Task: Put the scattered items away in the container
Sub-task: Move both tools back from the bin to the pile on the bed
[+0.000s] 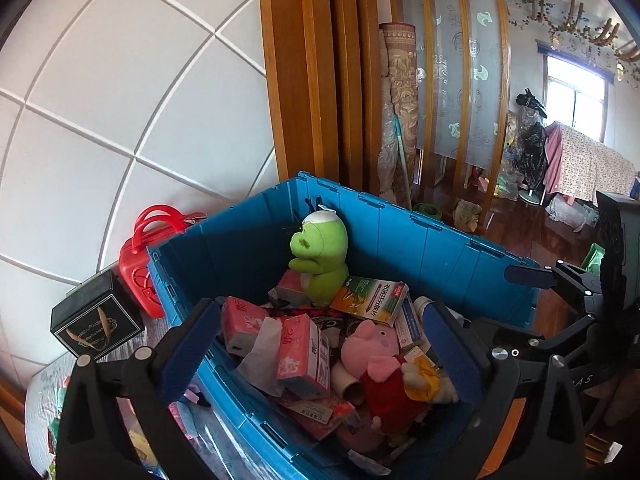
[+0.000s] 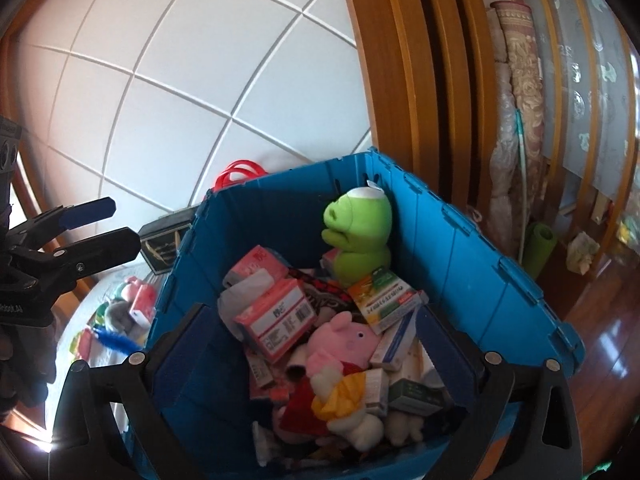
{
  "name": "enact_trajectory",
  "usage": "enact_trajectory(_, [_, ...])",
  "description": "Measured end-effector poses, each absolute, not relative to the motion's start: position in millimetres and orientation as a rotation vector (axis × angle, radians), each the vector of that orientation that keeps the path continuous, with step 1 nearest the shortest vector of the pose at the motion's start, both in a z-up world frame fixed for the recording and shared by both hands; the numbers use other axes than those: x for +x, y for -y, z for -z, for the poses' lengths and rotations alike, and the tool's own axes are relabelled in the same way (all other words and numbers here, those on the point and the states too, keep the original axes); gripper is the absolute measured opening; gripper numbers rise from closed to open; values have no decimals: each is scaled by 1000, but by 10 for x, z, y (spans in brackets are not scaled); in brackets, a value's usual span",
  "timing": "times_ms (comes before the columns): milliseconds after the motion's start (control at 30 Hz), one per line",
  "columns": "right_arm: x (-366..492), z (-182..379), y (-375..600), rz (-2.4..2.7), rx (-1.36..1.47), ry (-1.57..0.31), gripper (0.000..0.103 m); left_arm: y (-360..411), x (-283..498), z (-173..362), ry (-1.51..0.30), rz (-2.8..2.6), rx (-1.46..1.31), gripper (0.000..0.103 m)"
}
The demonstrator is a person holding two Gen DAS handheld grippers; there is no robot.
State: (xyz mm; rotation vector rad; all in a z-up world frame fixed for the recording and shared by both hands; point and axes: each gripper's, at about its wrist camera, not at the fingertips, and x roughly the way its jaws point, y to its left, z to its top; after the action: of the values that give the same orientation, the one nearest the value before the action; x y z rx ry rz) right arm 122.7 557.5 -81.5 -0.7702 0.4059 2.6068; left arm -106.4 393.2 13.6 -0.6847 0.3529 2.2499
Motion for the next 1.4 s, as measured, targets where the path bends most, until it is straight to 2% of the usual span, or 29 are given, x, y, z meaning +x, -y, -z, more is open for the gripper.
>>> enact_trajectory(767, [604, 769, -4916, -2786, -914, -296, 103, -2806, -1227, 126, -209, -2438, -794, 103])
enact_trajectory(1400, [-323, 851, -3573, -2924, -1059, -178, 103, -865, -1457, 629, -73, -2634, -992, 103])
